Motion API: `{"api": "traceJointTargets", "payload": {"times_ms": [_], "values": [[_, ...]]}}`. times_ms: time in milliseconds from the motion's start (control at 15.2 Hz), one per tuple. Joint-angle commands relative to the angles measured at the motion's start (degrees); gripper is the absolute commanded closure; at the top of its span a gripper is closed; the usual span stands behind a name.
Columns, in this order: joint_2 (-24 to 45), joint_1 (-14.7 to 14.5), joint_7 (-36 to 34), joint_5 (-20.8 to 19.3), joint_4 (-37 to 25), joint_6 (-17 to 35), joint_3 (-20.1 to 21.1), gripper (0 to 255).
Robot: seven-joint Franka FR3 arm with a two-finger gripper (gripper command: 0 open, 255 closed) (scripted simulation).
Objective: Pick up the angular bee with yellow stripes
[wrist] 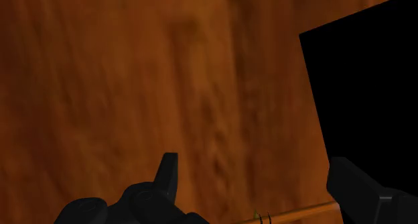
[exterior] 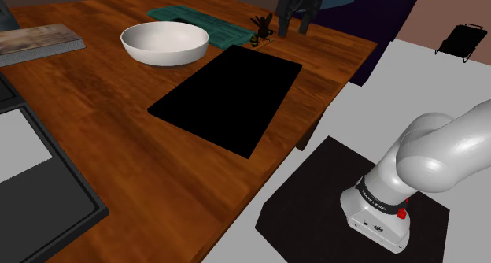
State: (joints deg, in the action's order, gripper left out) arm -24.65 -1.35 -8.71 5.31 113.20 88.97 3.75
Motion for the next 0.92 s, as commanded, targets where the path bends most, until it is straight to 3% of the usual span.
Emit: {"api": "traceJointTargets", "payload": {"times_ms": [0,198,264,858], "values": [[3.64,-0.17,-0.5,-0.03,-4.55,0.07,0.52,0],[9.28,-0.4,-1.23,-0.31,-12.38,-0.65,1.2,0],[9.3,-0.41,-1.23,-0.31,-12.41,-0.66,1.2,0],[7.6,-0.46,-0.78,-0.15,-4.76,5.28,1.27,0]]}}
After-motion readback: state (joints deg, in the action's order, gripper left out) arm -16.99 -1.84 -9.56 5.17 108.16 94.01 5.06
